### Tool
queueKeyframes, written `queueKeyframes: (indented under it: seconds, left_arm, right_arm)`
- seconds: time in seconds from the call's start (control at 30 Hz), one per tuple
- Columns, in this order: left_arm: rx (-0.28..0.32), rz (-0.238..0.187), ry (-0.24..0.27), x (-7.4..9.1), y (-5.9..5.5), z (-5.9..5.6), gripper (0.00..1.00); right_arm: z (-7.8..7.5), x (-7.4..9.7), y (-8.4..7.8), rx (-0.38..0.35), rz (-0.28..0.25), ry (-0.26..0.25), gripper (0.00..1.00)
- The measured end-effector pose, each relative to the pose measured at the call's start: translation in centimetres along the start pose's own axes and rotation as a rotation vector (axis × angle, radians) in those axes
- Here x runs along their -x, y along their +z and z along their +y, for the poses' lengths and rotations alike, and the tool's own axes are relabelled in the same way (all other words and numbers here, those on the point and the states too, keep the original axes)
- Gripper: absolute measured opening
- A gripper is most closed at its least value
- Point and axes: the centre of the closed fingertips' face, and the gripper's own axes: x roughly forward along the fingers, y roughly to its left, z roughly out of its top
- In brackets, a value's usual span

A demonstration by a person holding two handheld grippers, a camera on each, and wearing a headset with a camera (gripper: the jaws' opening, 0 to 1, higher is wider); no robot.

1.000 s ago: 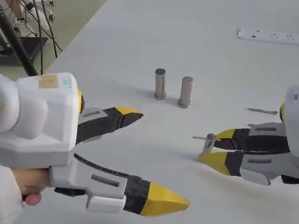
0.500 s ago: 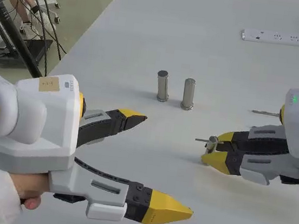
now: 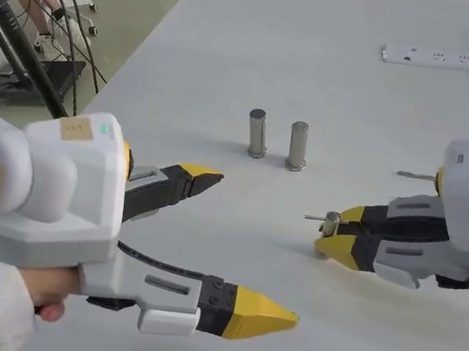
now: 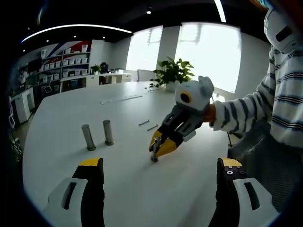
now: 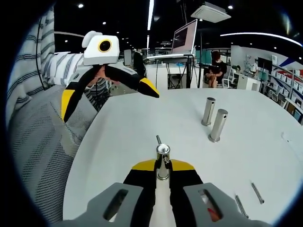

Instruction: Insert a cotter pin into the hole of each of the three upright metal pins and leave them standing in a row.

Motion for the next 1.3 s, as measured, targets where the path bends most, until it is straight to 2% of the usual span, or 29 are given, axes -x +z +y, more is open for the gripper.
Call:
queueKeyframes:
  seconds: [0.03,0.13,0.23,0.4,0.53,0.77,0.87,1.0,1.13,1.17,1.2,1.23,1.3]
  left_arm:
    - [0.000,-0.001,0.001,0.0,0.0,0.0,0.99]
    - [0.000,-0.002,0.003,0.1,0.0,0.0,0.99]
    - [0.000,0.000,0.005,0.2,-0.1,0.0,0.99]
    - [0.005,-0.011,0.017,0.4,0.1,0.3,0.99]
    - [0.004,-0.021,0.027,0.6,0.3,0.4,0.99]
    - [0.007,-0.024,0.041,0.8,0.3,0.5,0.99]
    - [0.010,-0.025,0.046,0.9,0.3,0.6,0.99]
    - [0.016,-0.029,0.051,1.0,0.3,0.7,0.99]
    - [0.005,-0.022,0.067,1.0,0.3,0.8,0.99]
    - [0.025,-0.037,0.061,1.1,0.6,0.6,0.99]
    - [0.066,-0.072,0.046,1.1,1.1,0.3,0.99]
    - [0.057,-0.083,0.062,1.3,1.4,0.6,0.99]
    - [0.041,-0.079,0.065,1.5,1.6,0.5,0.99]
  right_arm:
    - [-0.4,0.0,0.0,-0.011,0.005,-0.028,0.04]
    - [-0.6,0.0,0.1,0.014,0.008,-0.038,0.03]
    - [-1.1,0.1,1.3,-0.007,-0.032,-0.041,0.03]
    - [-2.2,-0.3,2.6,-0.011,-0.053,-0.071,0.03]
    - [-2.6,-1.1,3.5,-0.026,-0.070,-0.075,0.03]
    - [-2.2,-3.2,4.6,-0.025,-0.085,-0.061,0.04]
    - [-1.9,-4.1,4.6,-0.028,-0.086,-0.050,0.04]
    - [-1.2,-5.1,4.3,-0.031,-0.088,-0.012,0.04]
    - [-0.7,-5.7,4.4,-0.016,-0.077,-0.006,0.04]
    - [-0.7,-5.7,4.4,-0.024,-0.079,-0.004,0.04]
    - [-0.6,-5.8,4.4,-0.037,-0.091,0.003,0.04]
    - [-0.7,-5.8,4.4,-0.033,-0.090,0.002,0.04]
    - [-0.7,-5.9,4.3,-0.018,-0.082,0.000,0.04]
